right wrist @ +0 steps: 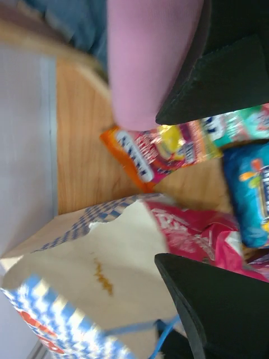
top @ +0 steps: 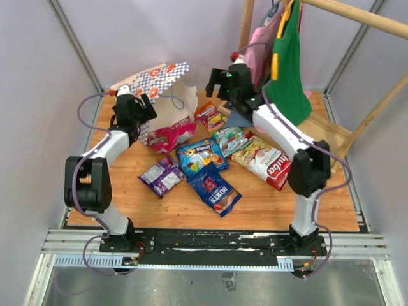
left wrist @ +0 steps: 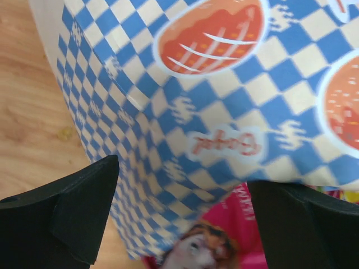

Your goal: Take the snacks out of the paper bag

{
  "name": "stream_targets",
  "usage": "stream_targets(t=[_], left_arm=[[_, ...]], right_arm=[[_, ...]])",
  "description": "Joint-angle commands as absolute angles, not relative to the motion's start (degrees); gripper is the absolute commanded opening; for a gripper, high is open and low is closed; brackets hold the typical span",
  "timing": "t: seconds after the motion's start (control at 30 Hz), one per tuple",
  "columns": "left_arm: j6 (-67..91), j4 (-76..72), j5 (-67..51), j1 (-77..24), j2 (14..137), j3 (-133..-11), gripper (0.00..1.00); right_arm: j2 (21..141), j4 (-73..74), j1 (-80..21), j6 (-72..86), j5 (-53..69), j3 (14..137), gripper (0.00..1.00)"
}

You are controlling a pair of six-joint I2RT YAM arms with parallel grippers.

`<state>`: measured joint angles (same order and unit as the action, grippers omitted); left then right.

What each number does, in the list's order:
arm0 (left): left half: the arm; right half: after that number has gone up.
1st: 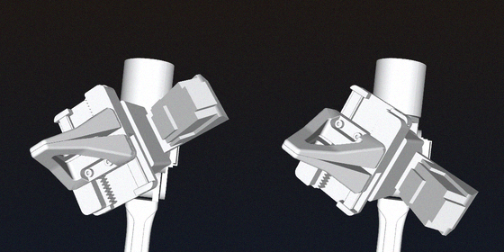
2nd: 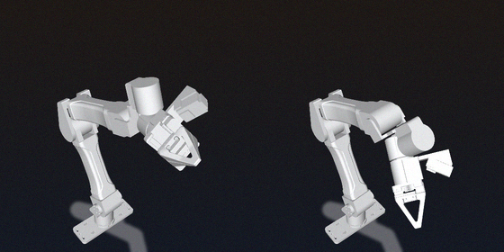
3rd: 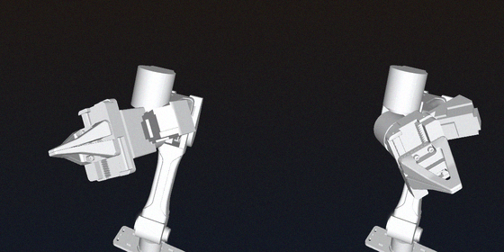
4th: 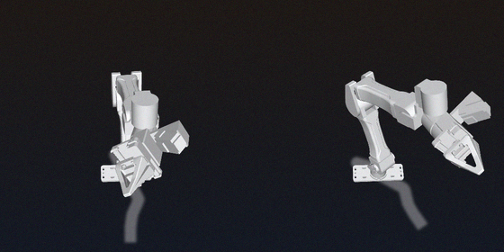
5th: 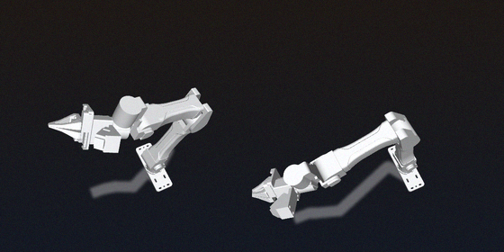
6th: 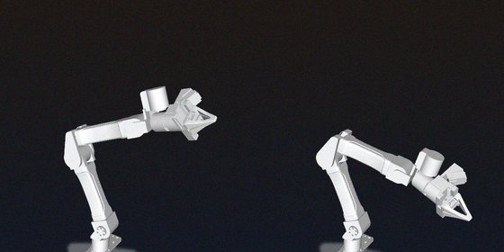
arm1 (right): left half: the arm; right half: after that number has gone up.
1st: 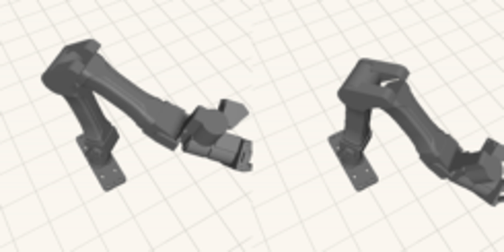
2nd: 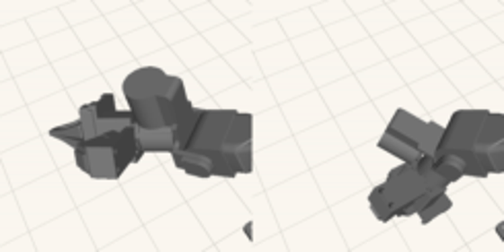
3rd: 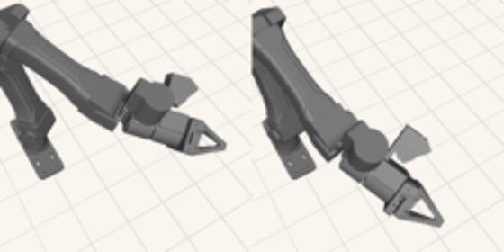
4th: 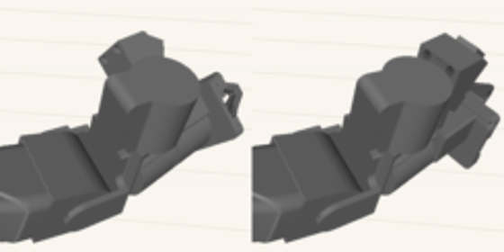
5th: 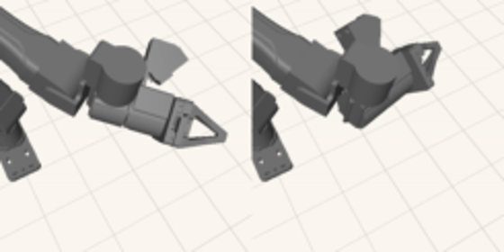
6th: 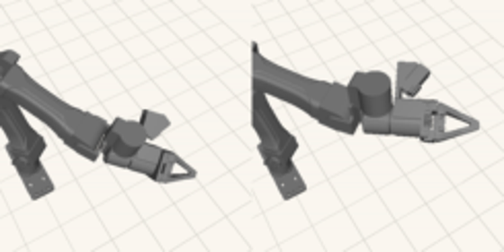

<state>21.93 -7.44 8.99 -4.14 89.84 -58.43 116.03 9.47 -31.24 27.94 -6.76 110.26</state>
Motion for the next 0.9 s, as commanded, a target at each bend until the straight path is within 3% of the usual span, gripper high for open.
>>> stream_targets(t=[0.0,0.23,0.43,0.63,0.87], left_arm=[[17.02,-10.45,10.06,-1.95,96.2,-68.02,1.0],[13.73,-10.39,8.84,-0.79,107.04,-82.79,1.0],[12.95,-7.0,-1.24,1.86,111.1,-88.9,1.0],[18.22,-6.63,-10.75,1.0,95.95,-74.93,1.0],[27.94,-5.0,-1.68,-0.09,72.63,-50.55,1.0]], right_arm=[[100.67,1.86,-29.3,28.8,-6.6,95.59,0.98],[83.73,3.35,-30.45,25.9,-9.67,75.36,0.98],[83.68,-0.21,-32.56,22.59,-7.05,71.43,0.98],[90.72,-2.23,-32.68,26.76,3.45,72.96,0.99],[100.69,-2.87,-34.62,25.14,12.66,80.01,0.99]])
